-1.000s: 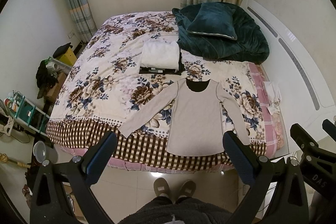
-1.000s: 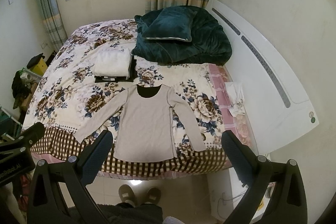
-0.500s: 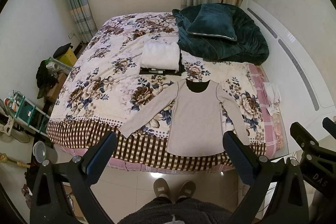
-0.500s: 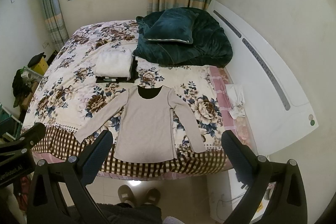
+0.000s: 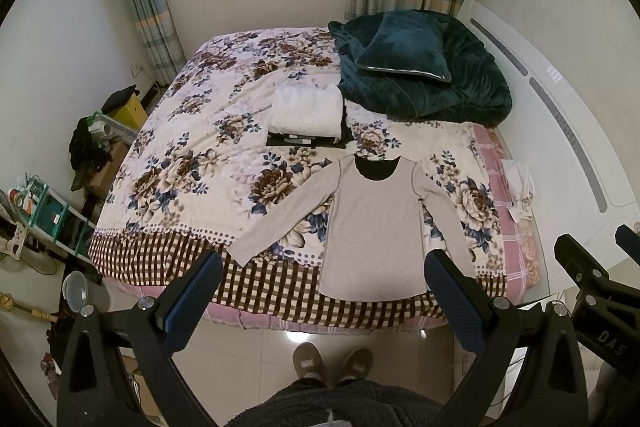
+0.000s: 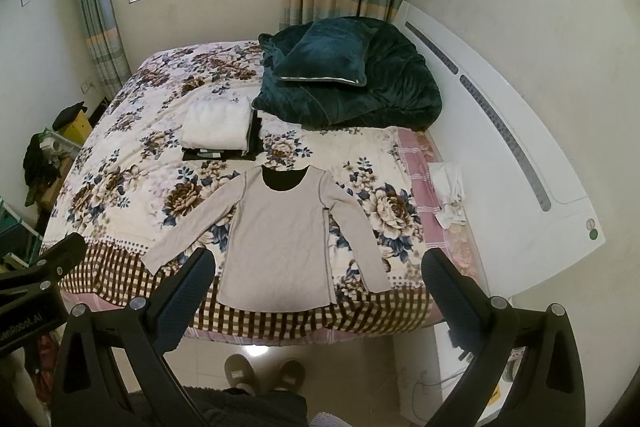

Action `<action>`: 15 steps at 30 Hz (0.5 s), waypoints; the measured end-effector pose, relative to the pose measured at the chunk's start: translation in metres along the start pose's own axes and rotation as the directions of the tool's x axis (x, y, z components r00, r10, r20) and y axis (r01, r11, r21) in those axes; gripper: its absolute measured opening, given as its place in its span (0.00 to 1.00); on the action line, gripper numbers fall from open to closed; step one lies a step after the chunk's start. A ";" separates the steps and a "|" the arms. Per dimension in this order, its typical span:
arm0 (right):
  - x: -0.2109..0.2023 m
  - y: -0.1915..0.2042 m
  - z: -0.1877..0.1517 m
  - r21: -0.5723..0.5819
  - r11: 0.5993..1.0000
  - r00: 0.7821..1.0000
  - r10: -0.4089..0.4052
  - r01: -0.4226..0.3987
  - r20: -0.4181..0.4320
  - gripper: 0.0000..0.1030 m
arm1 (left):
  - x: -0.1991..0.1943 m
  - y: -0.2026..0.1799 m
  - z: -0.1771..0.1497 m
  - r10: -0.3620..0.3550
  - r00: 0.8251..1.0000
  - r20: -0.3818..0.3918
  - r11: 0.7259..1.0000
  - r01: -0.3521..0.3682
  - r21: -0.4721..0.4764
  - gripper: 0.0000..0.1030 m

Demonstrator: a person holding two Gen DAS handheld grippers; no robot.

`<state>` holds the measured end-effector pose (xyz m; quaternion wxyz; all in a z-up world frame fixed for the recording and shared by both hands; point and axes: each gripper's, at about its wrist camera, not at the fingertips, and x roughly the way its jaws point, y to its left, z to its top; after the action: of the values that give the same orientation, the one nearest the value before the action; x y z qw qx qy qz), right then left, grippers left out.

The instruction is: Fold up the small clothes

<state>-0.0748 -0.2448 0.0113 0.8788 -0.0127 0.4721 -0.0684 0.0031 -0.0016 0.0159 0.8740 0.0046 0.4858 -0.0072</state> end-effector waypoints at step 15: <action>-0.006 0.002 0.004 0.002 1.000 1.000 0.002 -0.002 0.003 1.00 | -0.006 -0.002 0.005 0.002 1.000 0.004 1.000 -0.002 0.003 1.00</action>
<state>-0.0744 -0.2419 0.0178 0.8796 -0.0114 0.4708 -0.0677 0.0039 -0.0038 0.0235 0.8751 0.0064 0.4839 -0.0070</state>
